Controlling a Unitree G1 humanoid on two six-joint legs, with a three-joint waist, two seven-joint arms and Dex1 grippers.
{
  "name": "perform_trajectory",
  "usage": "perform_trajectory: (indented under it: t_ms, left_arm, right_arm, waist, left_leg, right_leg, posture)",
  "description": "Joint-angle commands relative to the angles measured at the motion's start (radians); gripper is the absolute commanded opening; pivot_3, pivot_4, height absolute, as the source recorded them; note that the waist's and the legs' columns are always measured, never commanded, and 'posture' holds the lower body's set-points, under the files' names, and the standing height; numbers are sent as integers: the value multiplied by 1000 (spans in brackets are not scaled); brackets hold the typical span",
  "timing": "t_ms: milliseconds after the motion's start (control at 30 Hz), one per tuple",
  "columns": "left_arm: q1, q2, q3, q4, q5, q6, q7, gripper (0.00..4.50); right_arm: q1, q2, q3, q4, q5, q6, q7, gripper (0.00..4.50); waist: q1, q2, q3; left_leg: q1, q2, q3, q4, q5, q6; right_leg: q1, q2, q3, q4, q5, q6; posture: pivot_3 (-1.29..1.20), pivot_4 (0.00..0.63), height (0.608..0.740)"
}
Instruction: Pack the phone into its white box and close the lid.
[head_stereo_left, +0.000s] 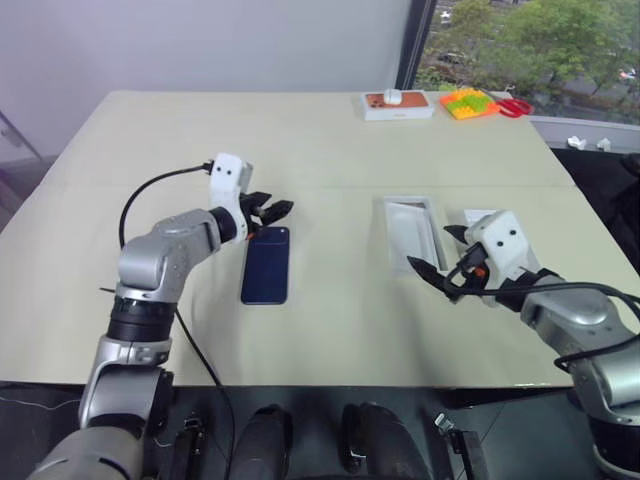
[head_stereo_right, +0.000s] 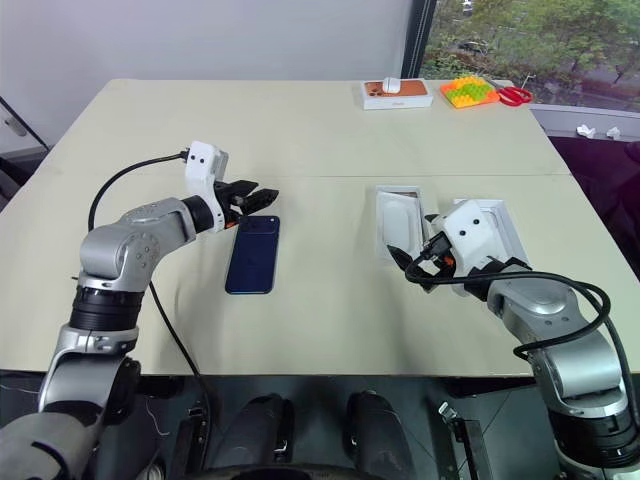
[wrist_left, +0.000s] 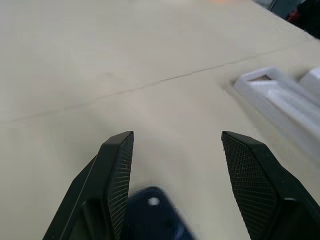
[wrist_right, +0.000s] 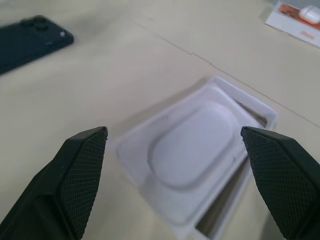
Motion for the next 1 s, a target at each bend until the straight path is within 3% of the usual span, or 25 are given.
perform_trajectory:
  t_ms: [33, 67, 167, 400, 700, 1000]
  left_arm:
    - [47, 55, -19, -34, 67, -172, -125, 2923]
    - [75, 77, -32, -27, 96, -227, -159, 2923]
    - [153, 126, -42, -17, 133, -341, -253, 2987]
    - [234, 164, -21, -74, 64, -301, -406, 2987]
    - [291, 191, -13, -155, 31, -241, -472, 2987]
    - [309, 173, -16, -189, 30, -221, -453, 2987]
  right_arm:
    - [-23, 11, -7, 18, -15, -6, -16, 4500]
    - [-32, 14, 0, 34, -23, -3, -22, 4500]
    - [-68, 20, 20, 98, -44, 28, -44, 3582]
    - [-177, 25, 90, 212, -85, 71, -40, 82]
    - [-376, 10, 277, 423, -194, 100, 50, 34]
    - [-493, 58, 343, 658, -300, 66, 42, 34]
  waist:
    - [-3, 0, 0]
    - [-3, 0, 0]
    - [-5, 0, 0]
    - [-5, 0, 0]
    - [-8, 1, 0]
    - [-7, 1, 0]
  left_leg:
    - [0, 0, 1, 0, -1, 1]
    - [0, 0, 1, 0, -1, 1]
    - [1, 0, 1, 0, -1, 2]
    - [1, 2, 1, 0, -2, 3]
    - [1, 2, 1, 0, -2, 4]
    - [1, 2, 1, 0, -2, 4]
  right_leg:
    - [0, -1, 1, 0, 0, 0]
    - [0, -1, 1, 0, 0, 0]
    - [0, -1, 1, 0, 0, 0]
    - [0, 1, 0, 1, 0, 0]
    - [-1, 2, 0, 1, 0, 0]
    - [-1, 1, 0, 1, 0, 0]
  posture:
    - [0, 150, 740]
    - [0, 150, 740]
    - [0, 150, 740]
    - [0, 150, 740]
    - [0, 150, 740]
    - [0, 150, 740]
